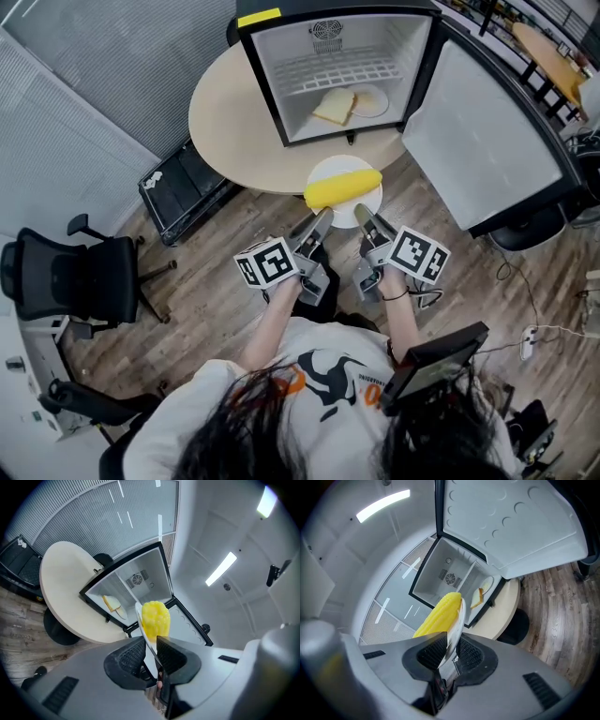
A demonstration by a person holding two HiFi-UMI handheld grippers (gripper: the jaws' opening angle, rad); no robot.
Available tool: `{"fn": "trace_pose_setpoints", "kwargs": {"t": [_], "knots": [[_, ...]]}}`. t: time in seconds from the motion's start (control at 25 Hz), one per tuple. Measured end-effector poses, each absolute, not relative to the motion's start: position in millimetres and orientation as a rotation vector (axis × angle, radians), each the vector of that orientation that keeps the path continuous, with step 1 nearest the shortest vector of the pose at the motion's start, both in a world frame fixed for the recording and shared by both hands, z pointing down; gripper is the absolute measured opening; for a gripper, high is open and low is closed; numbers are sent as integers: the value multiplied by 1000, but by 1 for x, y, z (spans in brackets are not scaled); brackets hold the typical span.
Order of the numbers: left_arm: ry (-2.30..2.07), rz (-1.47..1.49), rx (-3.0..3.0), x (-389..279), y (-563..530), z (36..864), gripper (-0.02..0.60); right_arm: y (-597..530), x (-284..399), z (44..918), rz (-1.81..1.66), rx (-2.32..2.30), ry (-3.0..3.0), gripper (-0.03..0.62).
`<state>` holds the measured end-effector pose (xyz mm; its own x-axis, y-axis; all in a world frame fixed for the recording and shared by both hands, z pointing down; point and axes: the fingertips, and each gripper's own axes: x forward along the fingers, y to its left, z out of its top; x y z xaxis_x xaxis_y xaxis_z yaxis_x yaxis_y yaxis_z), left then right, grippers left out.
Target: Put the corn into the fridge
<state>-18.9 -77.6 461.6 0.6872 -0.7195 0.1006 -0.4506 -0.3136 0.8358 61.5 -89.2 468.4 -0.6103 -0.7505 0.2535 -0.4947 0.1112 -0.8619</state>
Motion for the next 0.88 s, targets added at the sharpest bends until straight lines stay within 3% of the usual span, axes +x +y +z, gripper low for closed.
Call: {"fn": "trace_pose_setpoints", "kwargs": {"t": [0.88], "knots": [[-812,-234,1986,-34,-238,522,75,-241,47,526,-1495,-1376,2041,60]]}}
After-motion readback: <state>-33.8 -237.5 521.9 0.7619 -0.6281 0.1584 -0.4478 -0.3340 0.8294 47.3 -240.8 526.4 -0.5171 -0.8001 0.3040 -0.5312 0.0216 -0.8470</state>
